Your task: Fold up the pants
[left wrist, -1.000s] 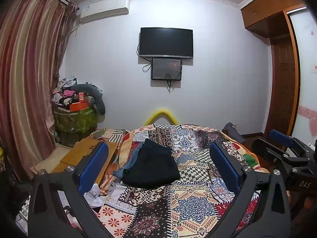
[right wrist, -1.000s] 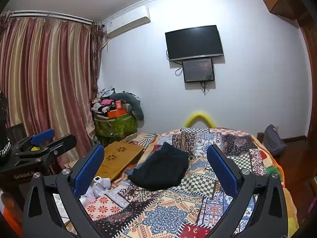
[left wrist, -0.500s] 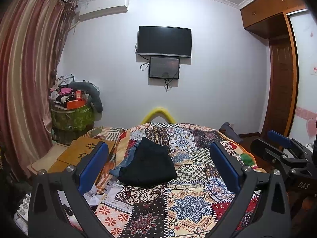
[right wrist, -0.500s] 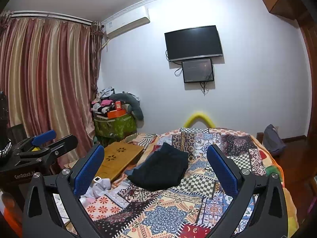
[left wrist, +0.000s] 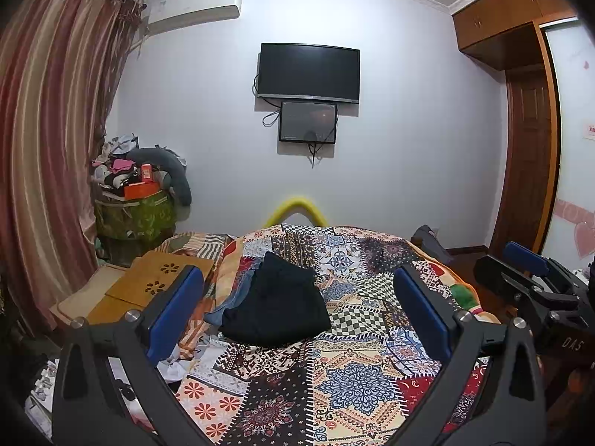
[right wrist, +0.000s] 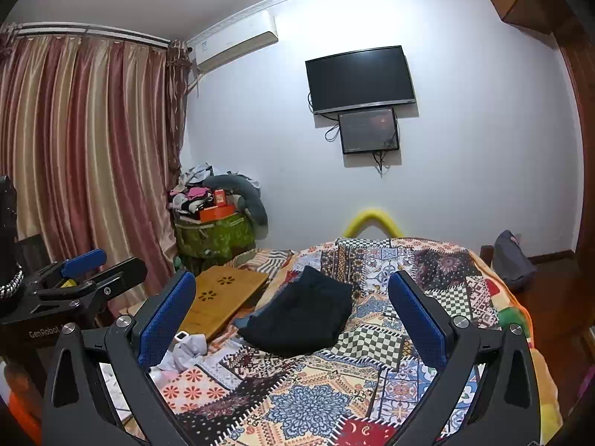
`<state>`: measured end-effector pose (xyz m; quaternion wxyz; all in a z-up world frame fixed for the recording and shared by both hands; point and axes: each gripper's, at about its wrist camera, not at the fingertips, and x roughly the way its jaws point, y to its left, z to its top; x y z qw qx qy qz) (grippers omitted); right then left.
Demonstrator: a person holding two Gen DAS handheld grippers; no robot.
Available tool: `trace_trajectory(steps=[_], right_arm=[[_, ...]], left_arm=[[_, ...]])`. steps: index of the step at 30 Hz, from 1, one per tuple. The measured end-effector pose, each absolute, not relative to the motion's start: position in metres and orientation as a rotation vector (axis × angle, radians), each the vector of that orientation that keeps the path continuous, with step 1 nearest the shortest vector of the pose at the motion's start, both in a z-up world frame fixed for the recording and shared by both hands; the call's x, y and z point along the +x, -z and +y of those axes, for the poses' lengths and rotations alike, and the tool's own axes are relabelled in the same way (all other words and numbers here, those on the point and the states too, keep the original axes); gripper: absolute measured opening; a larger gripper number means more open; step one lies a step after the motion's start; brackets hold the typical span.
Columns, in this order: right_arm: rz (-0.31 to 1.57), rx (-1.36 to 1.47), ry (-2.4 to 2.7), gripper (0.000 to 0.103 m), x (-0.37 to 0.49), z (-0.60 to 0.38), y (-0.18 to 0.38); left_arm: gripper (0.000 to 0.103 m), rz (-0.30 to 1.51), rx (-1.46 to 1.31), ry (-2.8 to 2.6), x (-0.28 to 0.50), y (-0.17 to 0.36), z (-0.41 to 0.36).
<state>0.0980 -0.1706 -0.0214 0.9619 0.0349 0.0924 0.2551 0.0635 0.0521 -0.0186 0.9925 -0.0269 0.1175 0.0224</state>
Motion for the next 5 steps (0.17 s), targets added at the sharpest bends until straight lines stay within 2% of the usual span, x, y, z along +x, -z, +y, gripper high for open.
trace_trajectory(steps=[5], right_arm=[[0.192, 0.075, -0.516, 0.103, 0.0989, -0.1707, 0.0229]], left_arm=[[0.103, 0.236, -0.053, -0.049, 0.0635, 0.0201, 0.0527]])
